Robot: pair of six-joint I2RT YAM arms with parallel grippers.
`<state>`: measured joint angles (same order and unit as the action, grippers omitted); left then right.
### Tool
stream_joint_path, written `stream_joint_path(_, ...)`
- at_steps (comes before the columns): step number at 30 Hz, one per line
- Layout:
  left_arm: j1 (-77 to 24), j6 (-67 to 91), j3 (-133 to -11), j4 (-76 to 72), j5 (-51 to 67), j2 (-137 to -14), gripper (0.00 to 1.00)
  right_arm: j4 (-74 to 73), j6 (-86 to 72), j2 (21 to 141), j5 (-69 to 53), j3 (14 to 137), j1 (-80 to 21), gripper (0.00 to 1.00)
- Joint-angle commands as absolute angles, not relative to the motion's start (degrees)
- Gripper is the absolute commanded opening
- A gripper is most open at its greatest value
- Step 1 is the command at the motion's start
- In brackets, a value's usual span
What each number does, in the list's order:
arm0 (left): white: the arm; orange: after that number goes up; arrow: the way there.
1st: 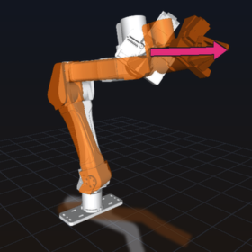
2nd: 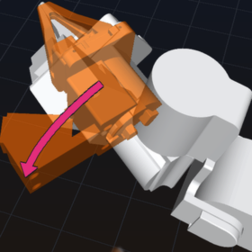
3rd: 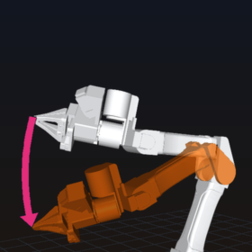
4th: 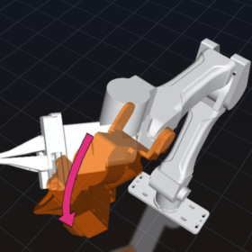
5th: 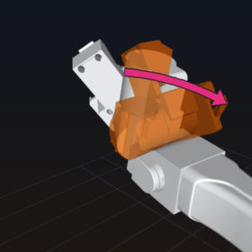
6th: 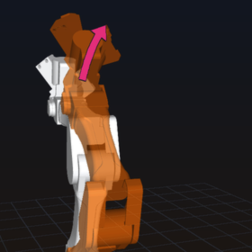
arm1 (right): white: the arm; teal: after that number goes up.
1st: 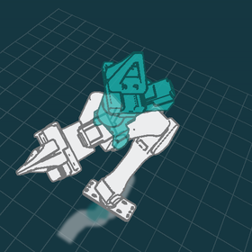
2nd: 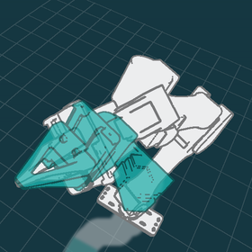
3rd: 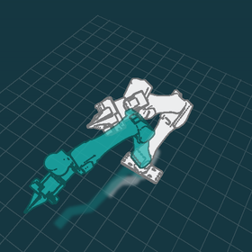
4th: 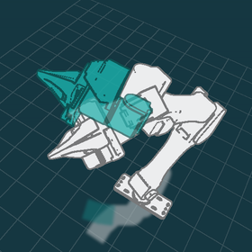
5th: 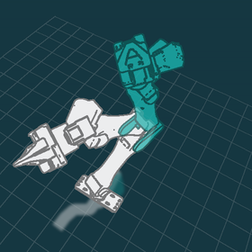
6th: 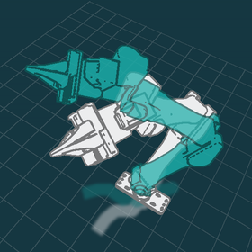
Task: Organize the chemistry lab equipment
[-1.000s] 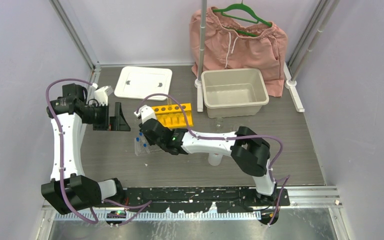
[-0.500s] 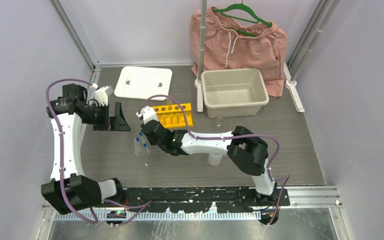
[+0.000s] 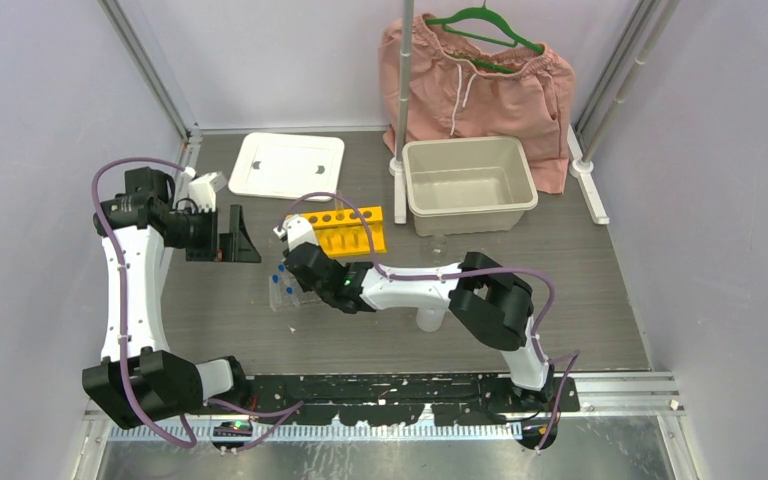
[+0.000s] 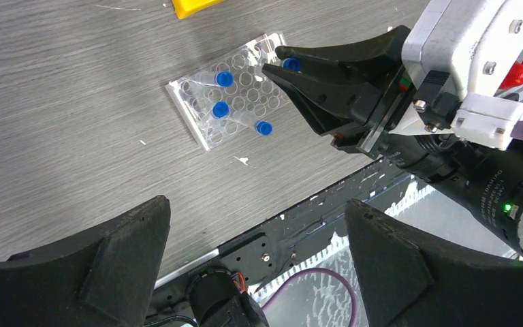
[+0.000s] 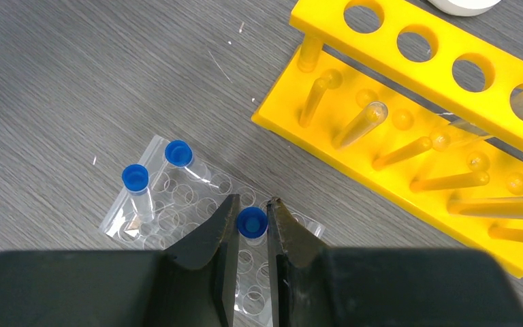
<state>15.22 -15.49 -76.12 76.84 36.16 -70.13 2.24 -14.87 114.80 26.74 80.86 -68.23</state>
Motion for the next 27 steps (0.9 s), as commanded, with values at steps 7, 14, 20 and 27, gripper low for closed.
stream_joint_path(7,15.31,-16.25,-77.61,76.99,36.74,-69.58,0.99,5.45,-15.10,114.04,27.65,79.45,-68.29,0.01)
stream_joint_path(14,15.37,-16.33,-77.78,77.08,36.34,-69.17,1.00,5.06,-17.45,115.73,27.15,79.72,-68.29,0.01)
stream_joint_path(20,15.34,-16.30,-77.65,77.02,36.42,-69.08,1.00,3.51,-19.86,115.72,27.30,79.85,-68.29,0.22)
stream_joint_path(27,15.34,-16.64,-77.41,77.09,36.71,-68.40,1.00,-5.23,-22.73,107.44,30.26,81.35,-68.16,0.60)
